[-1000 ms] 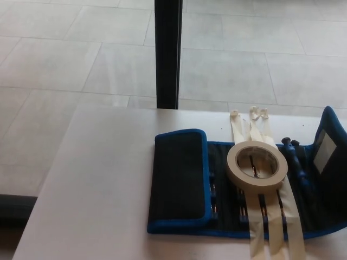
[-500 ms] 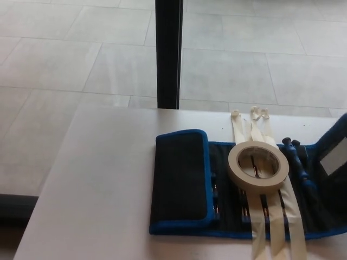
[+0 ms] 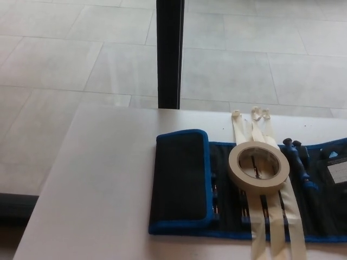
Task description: The robot uses its right hand to open a black folded toolkit cover kept in the middle of the desk
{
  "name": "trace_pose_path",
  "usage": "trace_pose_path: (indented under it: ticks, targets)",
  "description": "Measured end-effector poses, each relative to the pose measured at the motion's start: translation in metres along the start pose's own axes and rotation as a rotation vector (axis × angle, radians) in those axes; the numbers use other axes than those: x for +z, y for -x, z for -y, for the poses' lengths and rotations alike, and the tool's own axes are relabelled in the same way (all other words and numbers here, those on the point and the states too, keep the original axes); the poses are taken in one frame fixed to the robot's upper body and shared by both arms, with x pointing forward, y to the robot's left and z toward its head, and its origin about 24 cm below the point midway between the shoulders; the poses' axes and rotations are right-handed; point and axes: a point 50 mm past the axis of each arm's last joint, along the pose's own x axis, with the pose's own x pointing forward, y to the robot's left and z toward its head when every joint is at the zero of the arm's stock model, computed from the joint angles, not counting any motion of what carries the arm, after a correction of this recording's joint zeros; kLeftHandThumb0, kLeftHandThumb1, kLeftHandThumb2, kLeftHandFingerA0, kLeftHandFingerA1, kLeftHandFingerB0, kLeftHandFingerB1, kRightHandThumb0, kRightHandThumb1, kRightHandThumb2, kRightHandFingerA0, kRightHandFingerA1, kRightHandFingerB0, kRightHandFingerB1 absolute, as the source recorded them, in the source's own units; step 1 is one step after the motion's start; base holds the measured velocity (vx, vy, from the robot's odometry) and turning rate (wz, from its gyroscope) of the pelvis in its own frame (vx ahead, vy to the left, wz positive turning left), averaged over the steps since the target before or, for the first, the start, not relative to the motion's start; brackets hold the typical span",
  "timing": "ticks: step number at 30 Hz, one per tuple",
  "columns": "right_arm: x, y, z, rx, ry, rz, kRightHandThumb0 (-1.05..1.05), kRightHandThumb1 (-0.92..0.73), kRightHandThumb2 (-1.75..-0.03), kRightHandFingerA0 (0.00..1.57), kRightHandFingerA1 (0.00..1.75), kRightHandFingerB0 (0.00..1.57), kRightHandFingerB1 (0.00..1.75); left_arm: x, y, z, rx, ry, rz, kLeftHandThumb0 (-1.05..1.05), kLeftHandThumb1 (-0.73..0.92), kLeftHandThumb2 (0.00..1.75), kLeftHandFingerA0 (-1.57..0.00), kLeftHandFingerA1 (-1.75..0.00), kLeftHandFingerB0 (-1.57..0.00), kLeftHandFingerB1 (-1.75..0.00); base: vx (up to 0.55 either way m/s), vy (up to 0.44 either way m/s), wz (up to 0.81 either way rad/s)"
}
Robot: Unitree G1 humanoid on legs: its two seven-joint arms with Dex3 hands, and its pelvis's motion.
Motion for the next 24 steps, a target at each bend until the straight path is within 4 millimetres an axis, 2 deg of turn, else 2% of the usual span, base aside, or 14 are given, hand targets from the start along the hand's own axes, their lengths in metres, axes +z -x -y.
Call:
trace_pose_path:
  ticks: [1,2,3,4,5,7,8,9,10,11,18,21,22,24]
  targets:
    - [-0.002,-0.001,0.003,-0.014,-0.023,-0.026,-0.48,-0.72,-0.96,0.0,0.26,0.0,0.24,0.0,0.0,0.0,0.0,0.001,-0.001,-0.93,0.78,0.64,-0.29,-0.61,-0.24,-0.41,0.0,0.0,0.0]
    - [-0.006,-0.003,0.006,-0.033,-0.053,-0.064,-0.41,-0.91,-0.67,0.0,0.29,0.0,0.17,-0.001,0.001,-0.001,0.002,0.002,-0.003,-0.92,0.8,0.64,-0.27,-0.61,-0.22,-0.41,0.0,0.0,0.0]
    - [-0.008,-0.005,0.008,-0.045,-0.074,-0.089,-0.51,-0.71,-0.91,0.0,0.13,0.0,0.0,-0.002,0.001,-0.001,0.003,0.003,-0.004,-0.92,0.81,0.64,-0.22,-0.57,-0.17,-0.39,0.0,0.0,0.0]
    - [-0.01,-0.006,0.011,-0.058,-0.098,-0.119,-0.43,-0.85,-0.67,0.0,0.04,0.0,0.05,-0.003,0.001,-0.001,0.003,0.004,-0.005,-0.91,0.79,0.64,-0.24,-0.59,-0.18,-0.4,0.0,0.0,0.0]
    - [-0.013,-0.006,0.012,-0.069,-0.121,-0.145,-0.57,-0.74,-0.94,0.0,0.12,0.0,0.04,-0.003,0.002,-0.001,0.003,0.004,-0.006,-0.92,0.8,0.64,-0.26,-0.61,-0.22,-0.42,0.0,0.0,0.0]
    - [-0.018,-0.008,0.015,-0.088,-0.164,-0.199,-0.5,-0.87,-0.74,0.0,0.0,0.0,0.16,-0.003,0.002,-0.001,0.003,0.005,-0.006,-0.93,0.77,0.64,-0.27,-0.61,-0.23,-0.42,0.0,0.0,0.0]
    - [-0.023,-0.008,0.017,-0.102,-0.203,-0.248,-0.57,-0.76,-0.95,0.0,0.12,0.0,0.07,-0.004,0.002,-0.002,0.004,0.006,-0.007,-0.92,0.78,0.64,-0.27,-0.62,-0.23,-0.42,0.0,0.0,0.0]
    - [-0.026,-0.008,0.018,-0.109,-0.225,-0.275,-0.49,-0.89,-0.69,0.0,0.09,0.0,0.14,-0.004,0.002,-0.002,0.004,0.007,-0.008,-0.91,0.61,1.02,-0.27,-0.63,-0.16,-0.5,0.0,0.0,0.0]
    - [-0.028,-0.008,0.018,-0.116,-0.249,-0.304,-0.58,-0.77,-0.94,0.0,0.12,0.0,0.0,-0.004,0.002,-0.002,0.003,0.008,-0.008,-0.91,0.6,1.02,-0.25,-0.63,-0.13,-0.49,0.0,0.0,0.0]
    - [-0.032,-0.008,0.018,-0.123,-0.277,-0.338,-0.45,-0.87,-0.72,0.0,0.03,0.0,0.07,-0.004,0.002,-0.002,0.003,0.009,-0.008,-0.94,0.79,0.64,-0.29,-0.63,-0.18,-0.42,0.0,0.0,0.0]
    - [-0.044,-0.006,0.022,-0.115,-0.358,-0.468,-0.61,-0.71,-0.83,0.0,0.0,0.04,0.0,-0.004,0.005,-0.004,0.002,0.016,0.003,-0.96,0.77,0.63,-0.37,-0.67,-0.23,-0.45,0.0,0.0,0.0]
    - [-0.034,-0.017,0.038,-0.104,-0.334,-0.41,-0.76,-0.56,-0.89,0.0,0.19,0.0,0.16,-0.002,0.006,-0.005,0.006,0.024,0.014,-0.95,0.83,0.65,-0.36,-0.68,-0.21,-0.45,0.0,0.0,0.0]
    - [-0.03,-0.022,0.046,-0.107,-0.324,-0.386,-0.63,-0.7,-0.61,0.0,0.16,0.04,0.34,-0.002,0.006,-0.006,0.007,0.023,0.014,-0.97,0.84,0.65,-0.38,-0.66,-0.21,-0.45,0.0,0.0,0.0]
    - [-0.023,-0.029,0.06,-0.118,-0.312,-0.351,-0.67,-0.7,-0.61,0.0,0.12,0.02,0.38,-0.003,0.006,-0.006,0.008,0.021,0.013,-0.95,0.81,0.64,-0.33,-0.66,-0.19,-0.45,0.0,0.0,0.0]
